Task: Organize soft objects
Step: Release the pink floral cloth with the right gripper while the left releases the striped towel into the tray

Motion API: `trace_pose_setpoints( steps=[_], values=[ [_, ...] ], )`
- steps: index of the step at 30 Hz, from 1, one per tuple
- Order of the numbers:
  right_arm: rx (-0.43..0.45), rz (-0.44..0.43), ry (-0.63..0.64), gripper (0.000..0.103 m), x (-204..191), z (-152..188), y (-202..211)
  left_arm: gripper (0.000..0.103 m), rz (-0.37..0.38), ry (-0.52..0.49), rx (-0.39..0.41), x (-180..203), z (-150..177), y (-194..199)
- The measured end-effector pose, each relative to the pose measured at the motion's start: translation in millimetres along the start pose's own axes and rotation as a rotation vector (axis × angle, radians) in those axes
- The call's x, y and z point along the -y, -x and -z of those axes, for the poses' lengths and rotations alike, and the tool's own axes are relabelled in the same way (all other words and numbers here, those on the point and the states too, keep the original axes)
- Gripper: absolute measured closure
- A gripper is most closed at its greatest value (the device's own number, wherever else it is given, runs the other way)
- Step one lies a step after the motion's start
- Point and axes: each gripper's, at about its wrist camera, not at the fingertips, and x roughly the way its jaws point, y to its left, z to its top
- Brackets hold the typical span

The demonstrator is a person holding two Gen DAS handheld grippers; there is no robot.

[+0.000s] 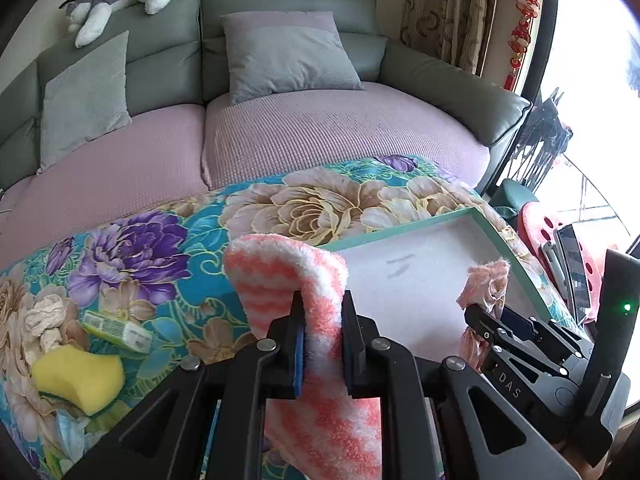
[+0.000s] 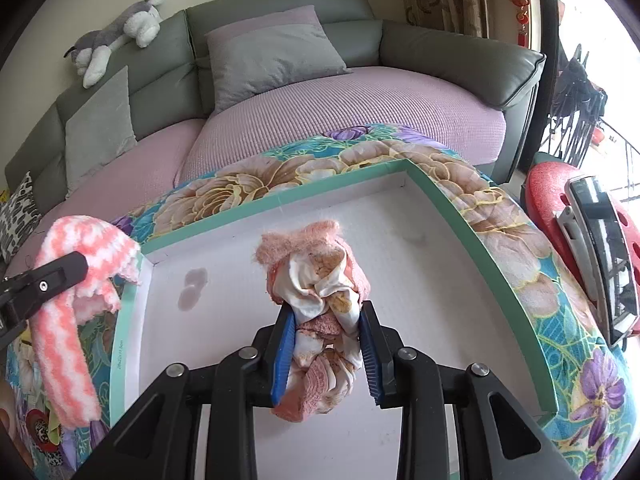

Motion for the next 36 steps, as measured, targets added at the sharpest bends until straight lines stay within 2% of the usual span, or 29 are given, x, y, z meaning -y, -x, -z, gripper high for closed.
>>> trace_pose_setpoints(
  steps=[9, 11, 12, 13, 15, 19, 20, 22, 23, 25, 27, 30, 36],
  values=[
    [0.002, 0.033, -0.041, 0.070, 12.5, -1.7, -4.8, 0.087, 0.020, -0.006, -0.030, 15.4, -14.6, -37.6],
    [-0.001, 0.043, -0.047, 0.070, 14.9, -1.7, -6.0, 0.084, 0.015, -0.004, -0.035, 15.9, -16.1, -42.9],
    [0.000, 0.050, -0.049, 0.069, 15.7, -1.9, -5.6, 0.073, 0.015, -0.001, -0.033, 15.7, -16.3, -43.7],
    [0.003, 0.055, -0.051, 0.069, 16.4, -2.2, -4.9, 0.051, 0.011, 0.005, -0.028, 14.8, -16.4, -43.6],
    [0.004, 0.061, -0.055, 0.067, 17.7, -2.6, -3.5, 0.027, 0.000, 0.013, -0.013, 13.5, -16.1, -41.9],
    [0.001, 0.067, -0.047, 0.045, 17.5, -3.9, 1.6, 0.024, -0.005, 0.017, -0.001, 11.2, -16.5, -37.8],
    [0.002, 0.069, -0.041, 0.043, 16.8, -4.3, 3.7, 0.023, -0.015, 0.017, 0.000, 10.4, -16.7, -36.9],
    [-0.010, 0.069, -0.018, 0.034, 14.3, -5.2, 6.7, 0.013, -0.038, 0.015, 0.003, 8.0, -17.4, -33.2],
    [-0.022, 0.072, 0.001, 0.029, 12.1, -5.1, 7.2, 0.012, -0.053, 0.016, 0.001, 6.1, -17.8, -30.8],
    [-0.049, 0.094, 0.052, 0.008, 5.7, -3.4, 6.7, 0.008, -0.088, 0.018, -0.008, 0.8, -18.8, -26.6],
    [-0.074, 0.128, 0.112, 0.000, -1.3, 0.3, 5.6, 0.005, -0.135, 0.023, -0.004, -6.0, -18.6, -20.9],
    [-0.086, 0.160, 0.177, 0.000, -8.5, 5.3, 6.7, 0.005, -0.220, 0.026, 0.023, -17.8, -14.5, -11.2],
    [-0.068, 0.149, 0.187, 0.000, -11.9, 6.2, 18.7, 0.005, -0.247, 0.104, 0.014, -47.6, 7.2, 7.6]
  ],
)
